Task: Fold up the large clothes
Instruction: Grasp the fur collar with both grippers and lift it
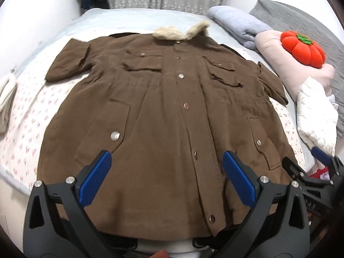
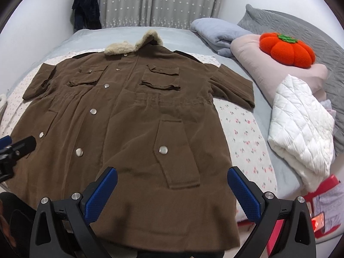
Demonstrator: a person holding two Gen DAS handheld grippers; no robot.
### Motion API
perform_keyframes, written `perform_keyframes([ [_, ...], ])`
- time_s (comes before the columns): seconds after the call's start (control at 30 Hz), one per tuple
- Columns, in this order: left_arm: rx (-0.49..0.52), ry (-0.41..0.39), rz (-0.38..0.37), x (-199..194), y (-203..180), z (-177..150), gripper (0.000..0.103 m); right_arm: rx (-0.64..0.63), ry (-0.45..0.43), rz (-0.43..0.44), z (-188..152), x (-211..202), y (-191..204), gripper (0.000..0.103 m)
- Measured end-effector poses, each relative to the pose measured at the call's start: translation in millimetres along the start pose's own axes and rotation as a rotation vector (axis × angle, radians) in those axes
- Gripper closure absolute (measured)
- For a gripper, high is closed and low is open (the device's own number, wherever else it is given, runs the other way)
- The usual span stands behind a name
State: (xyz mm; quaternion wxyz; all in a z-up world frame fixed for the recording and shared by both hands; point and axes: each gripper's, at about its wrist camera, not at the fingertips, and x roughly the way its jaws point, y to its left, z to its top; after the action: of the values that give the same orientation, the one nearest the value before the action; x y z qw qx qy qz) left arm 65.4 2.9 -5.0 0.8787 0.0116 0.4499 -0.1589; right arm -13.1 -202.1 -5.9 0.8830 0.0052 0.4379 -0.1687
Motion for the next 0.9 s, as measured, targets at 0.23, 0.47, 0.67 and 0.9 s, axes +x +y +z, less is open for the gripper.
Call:
perform_keyframes([
  [0.23, -0.011, 0.050, -0.076, 26, 24, 50, 0.000, -0.005, 0.007, 0.078, 50, 35, -21, 0.000],
  [0.47, -0.007, 0.063, -0.104, 64, 50, 121, 0.000, -0.031, 0.024, 0.168, 124, 76, -33, 0.000],
  [0.67, 0.071, 0.030, -0.061, 104, 58, 203, 0.000, 0.002, 0.022, 0.264, 200, 118, -37, 0.000],
  [0.9, 0.165, 0.025, -0.090, 182, 45, 303, 0.000, -0.056, -0.001, 0.330, 301, 168, -3, 0.000],
])
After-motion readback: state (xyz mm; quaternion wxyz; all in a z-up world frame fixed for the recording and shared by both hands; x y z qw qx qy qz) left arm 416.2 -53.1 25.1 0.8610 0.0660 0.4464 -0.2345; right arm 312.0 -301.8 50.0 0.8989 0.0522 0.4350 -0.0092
